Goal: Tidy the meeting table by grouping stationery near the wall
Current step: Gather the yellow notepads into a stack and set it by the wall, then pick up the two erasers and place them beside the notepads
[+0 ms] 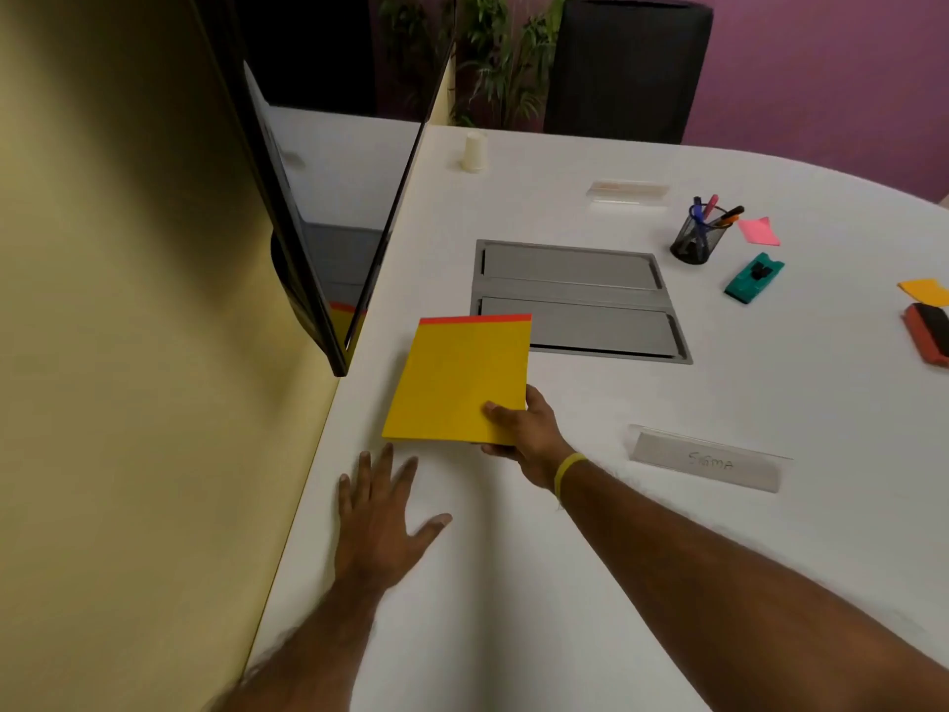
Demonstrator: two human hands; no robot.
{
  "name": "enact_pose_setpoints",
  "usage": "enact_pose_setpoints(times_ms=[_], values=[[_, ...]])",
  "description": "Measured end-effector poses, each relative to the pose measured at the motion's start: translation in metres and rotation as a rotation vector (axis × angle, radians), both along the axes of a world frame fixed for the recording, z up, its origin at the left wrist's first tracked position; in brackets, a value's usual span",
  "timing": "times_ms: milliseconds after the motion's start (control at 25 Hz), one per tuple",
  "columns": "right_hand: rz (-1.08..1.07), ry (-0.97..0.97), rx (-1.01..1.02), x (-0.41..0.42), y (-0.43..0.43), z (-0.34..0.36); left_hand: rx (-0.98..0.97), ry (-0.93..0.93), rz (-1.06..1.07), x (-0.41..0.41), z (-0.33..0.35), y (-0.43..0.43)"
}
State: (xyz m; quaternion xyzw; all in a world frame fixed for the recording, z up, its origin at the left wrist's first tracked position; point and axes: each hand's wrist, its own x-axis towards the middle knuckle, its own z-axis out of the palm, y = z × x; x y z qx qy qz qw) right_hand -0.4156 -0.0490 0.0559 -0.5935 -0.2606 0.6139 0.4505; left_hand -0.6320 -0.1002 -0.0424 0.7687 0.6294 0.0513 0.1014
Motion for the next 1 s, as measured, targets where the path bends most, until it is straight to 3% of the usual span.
enact_pose_setpoints(times_ms=[480,840,1000], values=[[0.053,-0.008,-0.035,-0.058,0.128,-0.067,0.057,0.034,0.049,0.000,-0.013,0.021],[0.273,-0.854,0.023,-0.056,0.134,-0.074,0.070,0.054,0.056,-0.001,-0.016,0.022],[0.245,-0.888,0.063,-0.046,0.096,-0.075,0.076,0.050,0.052,0.000,-0.015,0.021]])
